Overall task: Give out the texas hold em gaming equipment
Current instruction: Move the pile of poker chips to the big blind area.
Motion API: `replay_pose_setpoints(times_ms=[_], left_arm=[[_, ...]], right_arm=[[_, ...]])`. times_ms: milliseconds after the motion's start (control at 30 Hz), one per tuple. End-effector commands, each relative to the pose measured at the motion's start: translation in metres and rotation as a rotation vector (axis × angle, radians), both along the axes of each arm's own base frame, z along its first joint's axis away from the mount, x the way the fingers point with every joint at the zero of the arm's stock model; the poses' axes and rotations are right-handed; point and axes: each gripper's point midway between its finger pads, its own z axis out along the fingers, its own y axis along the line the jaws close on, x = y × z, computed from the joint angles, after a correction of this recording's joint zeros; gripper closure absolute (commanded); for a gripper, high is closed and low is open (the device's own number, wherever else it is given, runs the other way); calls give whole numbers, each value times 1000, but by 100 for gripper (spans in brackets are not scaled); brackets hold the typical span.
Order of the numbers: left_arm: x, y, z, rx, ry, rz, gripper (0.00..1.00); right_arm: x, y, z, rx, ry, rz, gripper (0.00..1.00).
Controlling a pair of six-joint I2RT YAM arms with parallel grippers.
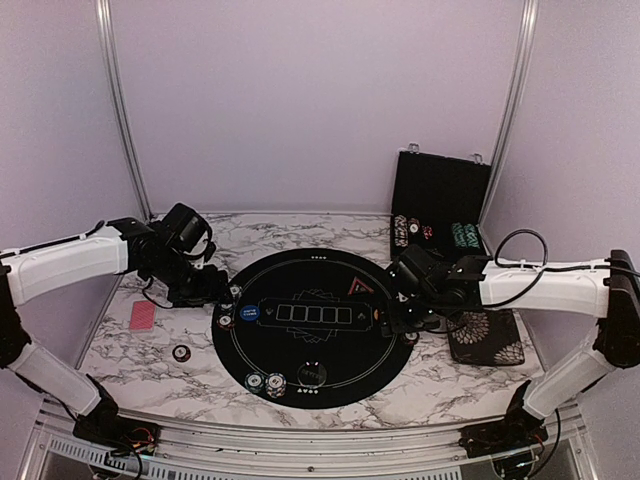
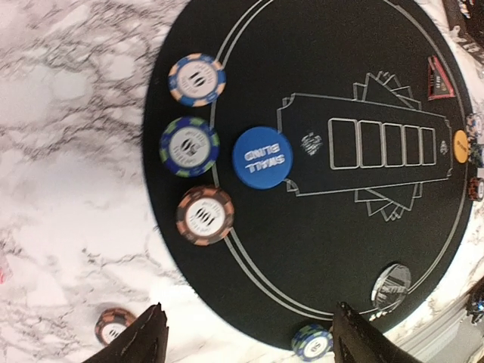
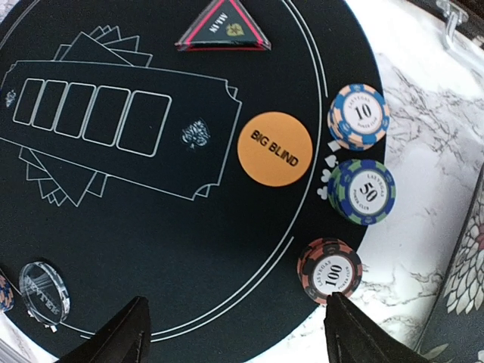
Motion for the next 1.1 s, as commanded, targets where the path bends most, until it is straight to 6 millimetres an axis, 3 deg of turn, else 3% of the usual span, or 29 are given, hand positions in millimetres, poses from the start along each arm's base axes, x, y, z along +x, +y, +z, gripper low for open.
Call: replay_pose_setpoints(times_ms=[0, 133, 333, 1067], left_arm=[[-31, 51, -16, 144, 63, 157, 24], [-54, 75, -28, 191, 102, 236, 24], [-73, 87, -47, 215, 161, 287, 24], [-82, 88, -96, 250, 277, 300, 28]], right_arm=[[15, 24, 30, 54, -92, 91, 23], [22, 33, 41, 69, -128, 142, 22], [27, 40, 53, 93, -164, 192, 22], [36, 32, 71, 125, -220, 211, 21]])
